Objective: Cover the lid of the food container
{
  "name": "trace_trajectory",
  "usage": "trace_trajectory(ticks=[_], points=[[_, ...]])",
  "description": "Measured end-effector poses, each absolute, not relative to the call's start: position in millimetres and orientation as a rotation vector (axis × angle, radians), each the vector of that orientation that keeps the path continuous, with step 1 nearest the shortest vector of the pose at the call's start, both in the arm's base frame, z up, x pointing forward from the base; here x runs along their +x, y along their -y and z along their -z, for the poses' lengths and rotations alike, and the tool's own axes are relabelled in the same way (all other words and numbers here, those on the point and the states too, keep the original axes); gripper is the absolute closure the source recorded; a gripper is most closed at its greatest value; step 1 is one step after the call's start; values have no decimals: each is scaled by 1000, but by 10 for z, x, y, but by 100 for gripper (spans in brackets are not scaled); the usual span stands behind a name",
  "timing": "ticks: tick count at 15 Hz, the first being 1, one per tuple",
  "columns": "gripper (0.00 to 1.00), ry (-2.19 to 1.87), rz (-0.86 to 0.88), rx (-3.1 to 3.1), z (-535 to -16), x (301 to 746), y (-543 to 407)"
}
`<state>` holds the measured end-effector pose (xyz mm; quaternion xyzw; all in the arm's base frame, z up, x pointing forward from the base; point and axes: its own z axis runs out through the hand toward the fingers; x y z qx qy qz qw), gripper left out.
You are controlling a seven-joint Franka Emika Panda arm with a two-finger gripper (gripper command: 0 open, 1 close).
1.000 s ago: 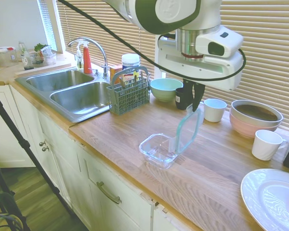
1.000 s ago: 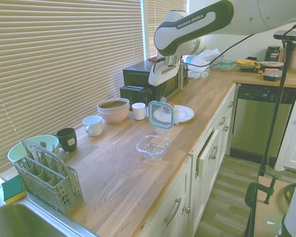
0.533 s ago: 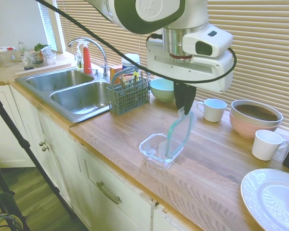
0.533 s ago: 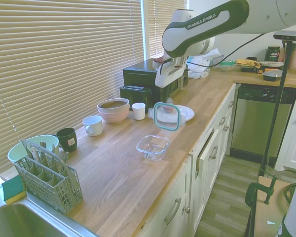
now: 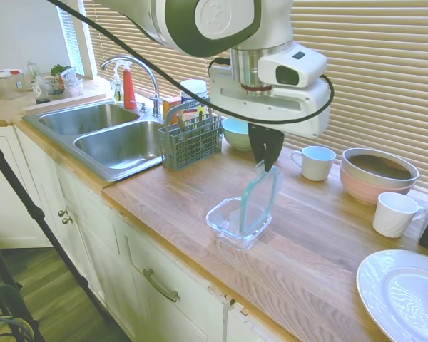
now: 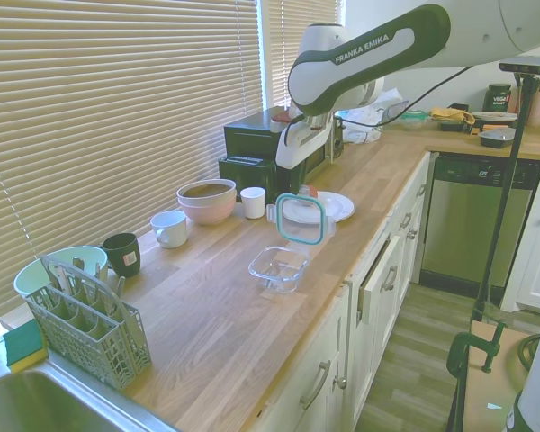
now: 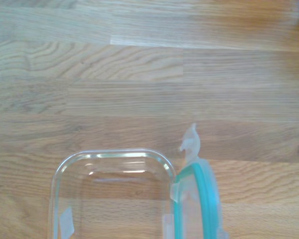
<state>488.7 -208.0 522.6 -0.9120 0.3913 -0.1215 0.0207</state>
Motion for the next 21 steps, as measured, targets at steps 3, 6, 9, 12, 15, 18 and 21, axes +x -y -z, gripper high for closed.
trace_trajectory(ticks=[3, 6, 9, 12, 15, 18, 21], points=[[100, -1236, 383, -2818, -5228, 4856, 2161], [100, -1259, 389, -2804, -5212, 4825, 2276], [100, -1271, 380, -2800, -5162, 4862, 2372], [100, -1273, 364, -2811, -5083, 5019, 2418], [100, -1265, 365, -2821, -5063, 5126, 2416], [100, -1242, 372, -2830, -5099, 5185, 2344], [100, -1219, 366, -2842, -5108, 5228, 2244]])
